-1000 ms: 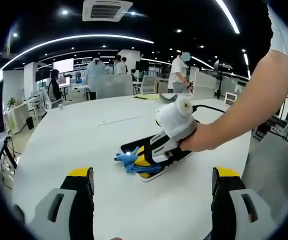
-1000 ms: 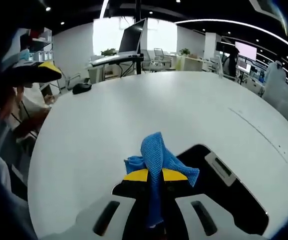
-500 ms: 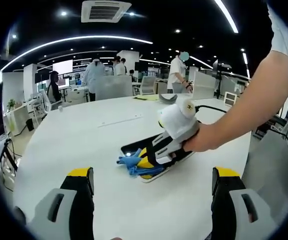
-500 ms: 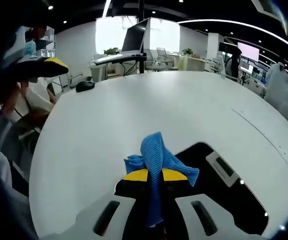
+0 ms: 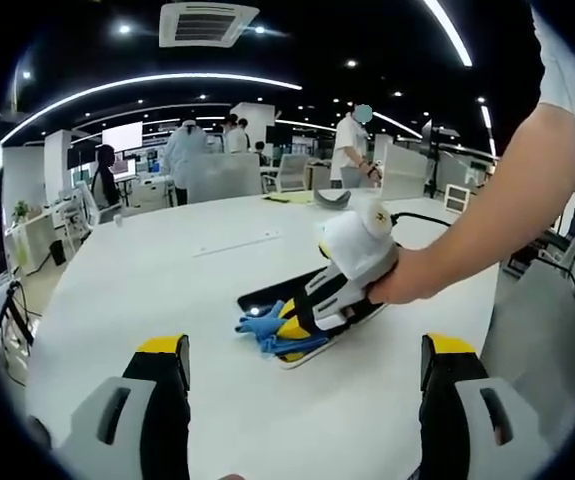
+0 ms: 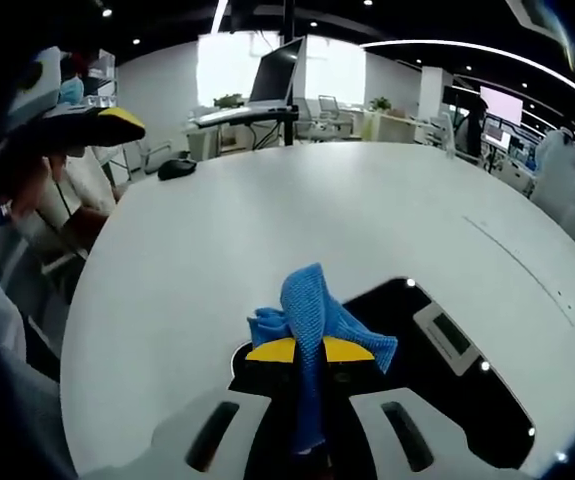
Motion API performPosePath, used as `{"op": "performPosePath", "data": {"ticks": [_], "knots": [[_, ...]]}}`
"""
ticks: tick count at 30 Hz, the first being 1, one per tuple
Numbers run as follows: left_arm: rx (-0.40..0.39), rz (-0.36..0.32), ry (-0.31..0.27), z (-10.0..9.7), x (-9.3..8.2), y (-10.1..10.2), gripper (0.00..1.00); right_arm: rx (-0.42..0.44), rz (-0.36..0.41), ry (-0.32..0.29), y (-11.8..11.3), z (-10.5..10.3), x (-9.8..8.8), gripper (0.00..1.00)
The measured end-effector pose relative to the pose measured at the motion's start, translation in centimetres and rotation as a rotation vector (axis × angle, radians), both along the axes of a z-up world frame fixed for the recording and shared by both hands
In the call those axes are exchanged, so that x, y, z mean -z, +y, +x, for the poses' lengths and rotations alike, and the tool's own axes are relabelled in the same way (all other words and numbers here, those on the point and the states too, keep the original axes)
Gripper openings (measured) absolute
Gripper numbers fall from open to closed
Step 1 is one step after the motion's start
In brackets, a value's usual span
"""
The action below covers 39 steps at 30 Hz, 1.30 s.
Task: Wipe the mirror surface with the cleaning cloth until all visible marks leave the cleaned area.
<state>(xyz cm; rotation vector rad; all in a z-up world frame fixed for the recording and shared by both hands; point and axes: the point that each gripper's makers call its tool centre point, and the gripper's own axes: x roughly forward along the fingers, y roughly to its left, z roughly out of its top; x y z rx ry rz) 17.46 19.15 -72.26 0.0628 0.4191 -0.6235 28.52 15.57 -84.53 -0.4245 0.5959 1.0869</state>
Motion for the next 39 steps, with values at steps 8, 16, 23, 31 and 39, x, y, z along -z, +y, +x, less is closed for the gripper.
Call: {"op": "performPosePath", "data": {"ticks": [8,16,23,31,39], "knots": [[0.003,0.004,0.004,0.0,0.1,0.1,0.98,0.004,0.002,-0.004,-0.3,-0.1,0.0,0.02],[0.0,0.017,0.002,0.1,0.2,0.3,0.99,0.016,0.006,-0.005,-1.0,-0.3,0.0,0.02],[-0.002,0.012,0.006,0.1,0.2,0.5,0.99,0.016,0.001,-0.013,-1.7,-0.4,0.0,0.02],[-0.002,0.003,0.006,0.1,0.2,0.4,0.99,0.029,0.01,-0.009,-2.4,-0.4,0.0,0.02],[0.002,-0.002,0.005,0.1,0.3,0.2,0.99,0.033,0.008,-0.011,-2.9,-0.5,0.0,0.02]]}}
